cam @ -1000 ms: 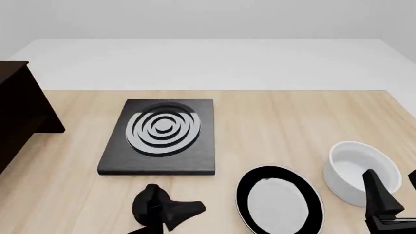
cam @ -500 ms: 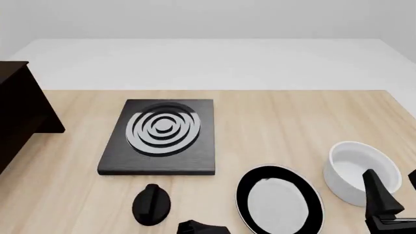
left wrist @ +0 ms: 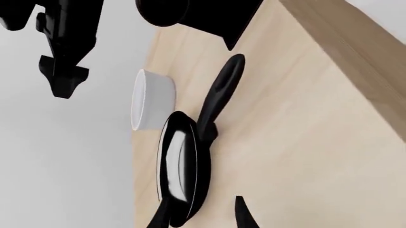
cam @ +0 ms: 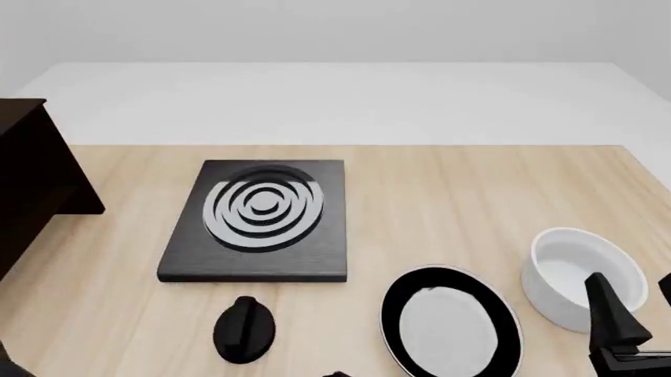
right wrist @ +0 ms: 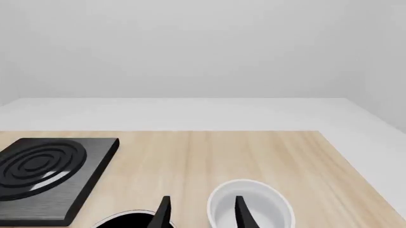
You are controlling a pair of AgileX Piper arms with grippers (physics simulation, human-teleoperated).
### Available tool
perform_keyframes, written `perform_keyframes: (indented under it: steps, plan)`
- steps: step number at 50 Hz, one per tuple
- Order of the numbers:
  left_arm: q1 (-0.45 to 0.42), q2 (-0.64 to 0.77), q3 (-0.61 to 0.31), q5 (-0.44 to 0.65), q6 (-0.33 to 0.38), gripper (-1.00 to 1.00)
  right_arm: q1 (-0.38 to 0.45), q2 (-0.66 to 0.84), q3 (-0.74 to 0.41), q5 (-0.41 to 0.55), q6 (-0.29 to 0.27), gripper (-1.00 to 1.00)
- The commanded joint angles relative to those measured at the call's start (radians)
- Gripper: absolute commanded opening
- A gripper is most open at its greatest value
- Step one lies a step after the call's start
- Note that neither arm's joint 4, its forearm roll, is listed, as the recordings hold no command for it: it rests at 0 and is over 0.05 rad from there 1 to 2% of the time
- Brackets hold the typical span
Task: Put the frying pan under the cabinet shelf.
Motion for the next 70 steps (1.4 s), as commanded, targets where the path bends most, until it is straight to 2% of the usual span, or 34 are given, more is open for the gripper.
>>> perform_keyframes:
  steps: [1,13,39,70]
  plan:
    - [-0.018,0.033,-0.038,0.033,0.006,1.00,0.000,0.000,0.000,0.000,0.000,1.00]
    - [-0.027,0.085,-0.085,0.049,0.007,1.00,0.000,0.000,0.000,0.000,0.000,1.00]
    - [-0.021,0.168,-0.181,0.118,0.063,1.00,0.000,0.001,0.000,0.000,-0.001,1.00]
    - [-0.032,0.202,-0.280,0.234,0.094,1.00,0.000,0.000,0.000,0.000,0.000,1.00]
